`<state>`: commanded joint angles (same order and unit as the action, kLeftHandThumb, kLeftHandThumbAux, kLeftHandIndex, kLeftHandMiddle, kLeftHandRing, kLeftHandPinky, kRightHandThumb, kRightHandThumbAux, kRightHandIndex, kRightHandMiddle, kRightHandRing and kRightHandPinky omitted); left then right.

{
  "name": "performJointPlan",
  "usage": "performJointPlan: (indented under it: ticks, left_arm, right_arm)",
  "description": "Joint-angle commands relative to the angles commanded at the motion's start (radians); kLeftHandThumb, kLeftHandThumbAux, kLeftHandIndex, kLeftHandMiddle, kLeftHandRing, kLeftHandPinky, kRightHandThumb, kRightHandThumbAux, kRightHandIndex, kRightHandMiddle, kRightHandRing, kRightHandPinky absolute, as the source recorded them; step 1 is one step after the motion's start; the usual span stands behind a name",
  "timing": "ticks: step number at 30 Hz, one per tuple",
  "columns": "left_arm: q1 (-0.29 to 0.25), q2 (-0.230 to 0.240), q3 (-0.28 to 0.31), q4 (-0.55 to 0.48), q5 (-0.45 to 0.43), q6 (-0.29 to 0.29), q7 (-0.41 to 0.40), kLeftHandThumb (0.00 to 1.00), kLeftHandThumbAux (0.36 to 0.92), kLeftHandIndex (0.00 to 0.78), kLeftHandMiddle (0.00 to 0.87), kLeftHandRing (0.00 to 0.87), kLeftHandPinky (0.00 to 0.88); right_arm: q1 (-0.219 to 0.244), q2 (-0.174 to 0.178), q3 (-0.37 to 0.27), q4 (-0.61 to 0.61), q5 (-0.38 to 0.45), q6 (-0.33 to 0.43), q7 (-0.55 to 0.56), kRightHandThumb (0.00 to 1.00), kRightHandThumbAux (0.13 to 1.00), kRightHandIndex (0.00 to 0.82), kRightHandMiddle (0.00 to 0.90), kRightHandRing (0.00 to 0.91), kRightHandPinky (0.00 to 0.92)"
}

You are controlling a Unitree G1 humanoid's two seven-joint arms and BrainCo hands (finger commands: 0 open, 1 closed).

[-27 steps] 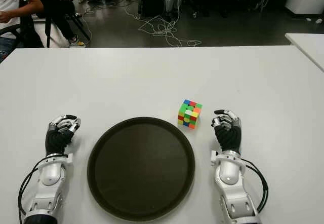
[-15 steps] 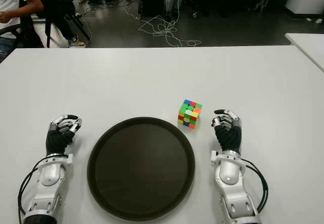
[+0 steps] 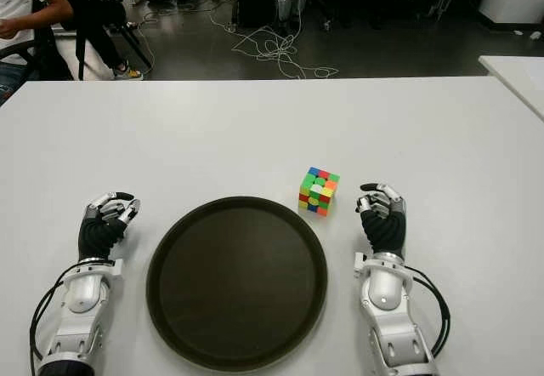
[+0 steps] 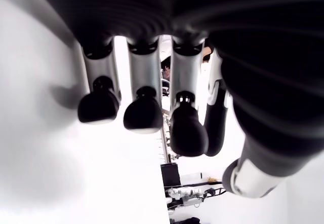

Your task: Pick up the Rubik's Cube and put it in the plate

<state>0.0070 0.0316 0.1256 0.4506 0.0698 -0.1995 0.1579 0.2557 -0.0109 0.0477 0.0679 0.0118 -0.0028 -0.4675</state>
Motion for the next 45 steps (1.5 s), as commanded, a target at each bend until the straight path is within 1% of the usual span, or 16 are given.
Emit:
performJointPlan:
  ticks: [14, 22, 28, 29, 30, 31, 32, 33, 34, 37, 38, 39, 40, 41, 44, 45]
  left_arm:
    - [-0.002, -0.007, 0.004, -0.006, -0.009, 0.025, 0.013, 0.704, 0.707, 0.443, 0.8, 0.821, 0.809]
    - [-0.003, -0.007, 0.003, -0.003, -0.007, 0.02, 0.017, 0.705, 0.707, 0.443, 0.8, 0.821, 0.807]
    - [-0.002, -0.005, 0.0, -0.001, -0.006, 0.012, 0.016, 0.704, 0.707, 0.443, 0.802, 0.824, 0.809]
    - [-0.001, -0.006, 0.0, -0.002, -0.006, 0.01, 0.016, 0.704, 0.707, 0.443, 0.802, 0.824, 0.81]
    - [-0.001, -0.006, -0.001, -0.003, -0.007, 0.008, 0.016, 0.704, 0.707, 0.443, 0.803, 0.825, 0.811]
    - [0.0, -0.007, -0.001, -0.003, -0.007, 0.007, 0.015, 0.704, 0.707, 0.443, 0.805, 0.826, 0.813]
    - [0.0, -0.007, -0.001, -0.003, -0.008, 0.006, 0.014, 0.705, 0.707, 0.443, 0.806, 0.827, 0.814]
    - [0.0, -0.007, -0.001, -0.003, -0.009, 0.006, 0.013, 0.705, 0.707, 0.443, 0.806, 0.827, 0.814]
    - [0.001, -0.007, -0.001, -0.003, -0.009, 0.007, 0.012, 0.705, 0.707, 0.443, 0.807, 0.828, 0.814]
    - [0.0, -0.008, -0.001, -0.003, -0.013, 0.009, 0.009, 0.705, 0.707, 0.443, 0.806, 0.828, 0.813]
    - [0.001, -0.01, 0.0, -0.008, -0.016, 0.014, 0.007, 0.705, 0.707, 0.443, 0.806, 0.827, 0.813]
    - [0.002, -0.011, 0.0, -0.012, -0.019, 0.018, 0.006, 0.705, 0.707, 0.443, 0.806, 0.827, 0.815]
    - [0.002, -0.013, 0.001, -0.015, -0.021, 0.023, 0.006, 0.705, 0.707, 0.443, 0.806, 0.828, 0.817]
    - [0.003, -0.014, 0.001, -0.017, -0.022, 0.025, 0.006, 0.705, 0.707, 0.443, 0.808, 0.83, 0.822]
    - [0.004, -0.014, 0.002, -0.019, -0.024, 0.026, 0.005, 0.704, 0.707, 0.442, 0.81, 0.834, 0.827]
    - [0.004, -0.014, 0.002, -0.019, -0.025, 0.026, 0.004, 0.704, 0.707, 0.442, 0.81, 0.834, 0.826]
  right_arm:
    - [0.0, 0.0, 0.0, 0.007, 0.002, -0.015, 0.003, 0.69, 0.726, 0.438, 0.785, 0.817, 0.815]
    - [0.003, -0.005, 0.002, 0.003, -0.005, -0.033, 0.004, 0.688, 0.727, 0.438, 0.786, 0.818, 0.818]
    - [0.0, -0.006, 0.004, 0.021, -0.046, -0.077, -0.034, 0.687, 0.727, 0.437, 0.783, 0.814, 0.811]
    - [-0.003, -0.012, 0.006, 0.033, -0.068, -0.101, -0.051, 0.687, 0.727, 0.437, 0.782, 0.813, 0.809]
    - [-0.006, -0.016, 0.007, 0.042, -0.085, -0.12, -0.064, 0.687, 0.727, 0.435, 0.742, 0.769, 0.753]
    - [-0.01, -0.024, 0.01, 0.056, -0.109, -0.146, -0.079, 0.688, 0.728, 0.431, 0.683, 0.703, 0.669]
    - [-0.012, -0.03, 0.012, 0.066, -0.125, -0.165, -0.088, 0.686, 0.729, 0.426, 0.593, 0.607, 0.558]
    - [-0.016, -0.038, 0.015, 0.076, -0.145, -0.184, -0.096, 0.686, 0.73, 0.424, 0.561, 0.573, 0.519]
    - [-0.019, -0.044, 0.016, 0.084, -0.159, -0.199, -0.102, 0.683, 0.732, 0.418, 0.479, 0.488, 0.43]
    - [-0.026, -0.06, 0.02, 0.103, -0.198, -0.235, -0.11, 0.674, 0.737, 0.405, 0.338, 0.343, 0.28]
    - [-0.03, -0.078, 0.027, 0.107, -0.22, -0.248, -0.104, 0.518, 0.701, 0.269, 0.24, 0.235, 0.179]
    - [-0.033, -0.089, 0.03, 0.11, -0.237, -0.257, -0.1, 0.445, 0.688, 0.215, 0.192, 0.188, 0.143]
    - [-0.039, -0.101, 0.033, 0.114, -0.255, -0.267, -0.096, 0.341, 0.67, 0.137, 0.123, 0.12, 0.091]
    - [-0.043, -0.107, 0.034, 0.117, -0.268, -0.275, -0.093, 0.271, 0.64, 0.088, 0.078, 0.076, 0.058]
    - [-0.054, -0.119, 0.032, 0.134, -0.31, -0.306, -0.097, 0.184, 0.585, 0.028, 0.025, 0.025, 0.019]
    - [-0.057, -0.123, 0.032, 0.141, -0.325, -0.318, -0.1, 0.172, 0.569, 0.022, 0.02, 0.02, 0.015]
